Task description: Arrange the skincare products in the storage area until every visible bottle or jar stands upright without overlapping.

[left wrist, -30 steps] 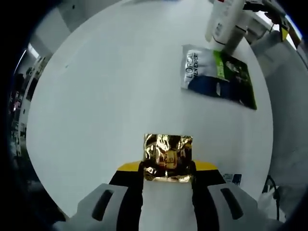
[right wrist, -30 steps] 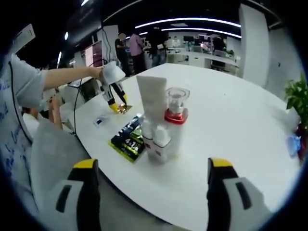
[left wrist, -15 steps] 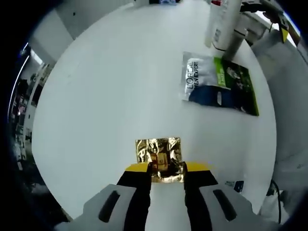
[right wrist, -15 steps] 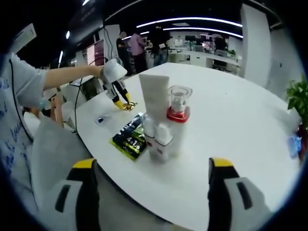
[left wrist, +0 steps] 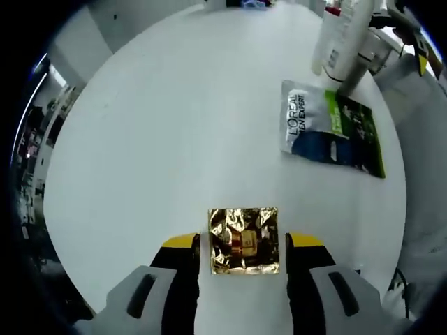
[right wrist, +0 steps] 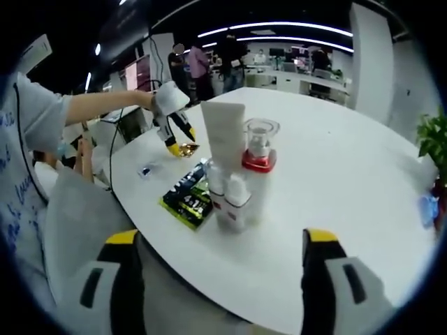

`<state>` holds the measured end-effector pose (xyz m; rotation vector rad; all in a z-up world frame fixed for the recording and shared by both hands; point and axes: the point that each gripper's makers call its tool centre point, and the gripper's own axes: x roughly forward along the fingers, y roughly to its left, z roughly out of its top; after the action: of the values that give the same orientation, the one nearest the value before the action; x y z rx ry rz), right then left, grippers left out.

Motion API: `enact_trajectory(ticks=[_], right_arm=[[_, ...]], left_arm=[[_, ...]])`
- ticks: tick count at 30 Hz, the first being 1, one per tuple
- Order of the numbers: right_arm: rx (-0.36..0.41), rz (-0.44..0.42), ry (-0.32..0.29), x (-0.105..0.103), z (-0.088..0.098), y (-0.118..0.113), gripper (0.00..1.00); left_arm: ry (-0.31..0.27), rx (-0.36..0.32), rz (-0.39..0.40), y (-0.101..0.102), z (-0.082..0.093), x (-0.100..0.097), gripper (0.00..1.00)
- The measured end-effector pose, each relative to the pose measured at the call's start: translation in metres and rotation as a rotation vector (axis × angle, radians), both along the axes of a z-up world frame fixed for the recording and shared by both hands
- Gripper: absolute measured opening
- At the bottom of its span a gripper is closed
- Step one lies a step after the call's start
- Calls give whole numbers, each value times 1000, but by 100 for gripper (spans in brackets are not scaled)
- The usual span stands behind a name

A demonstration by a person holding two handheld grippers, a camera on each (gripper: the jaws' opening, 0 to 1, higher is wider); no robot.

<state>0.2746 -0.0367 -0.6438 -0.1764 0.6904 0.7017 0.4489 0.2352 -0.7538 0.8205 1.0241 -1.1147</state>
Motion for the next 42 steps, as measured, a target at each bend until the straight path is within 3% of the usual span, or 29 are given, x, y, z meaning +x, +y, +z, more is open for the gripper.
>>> enact_trajectory(ticks=[11,15,25,42], right_arm=[[-4,6,9,-2,-2,1,95],[-7,15,7,-3,-2,2,95],[-11,7,1,-5,-1,-2,95],[-11,18,-8,-7,1,-1,95]], left_arm=[[28,16,-4,-3,-1,0,44],[30,14,-14,-7,-1,-4,36],[31,35,-17,-10,-1,-8,36],[17,63,-115,-30,2,-39,36]])
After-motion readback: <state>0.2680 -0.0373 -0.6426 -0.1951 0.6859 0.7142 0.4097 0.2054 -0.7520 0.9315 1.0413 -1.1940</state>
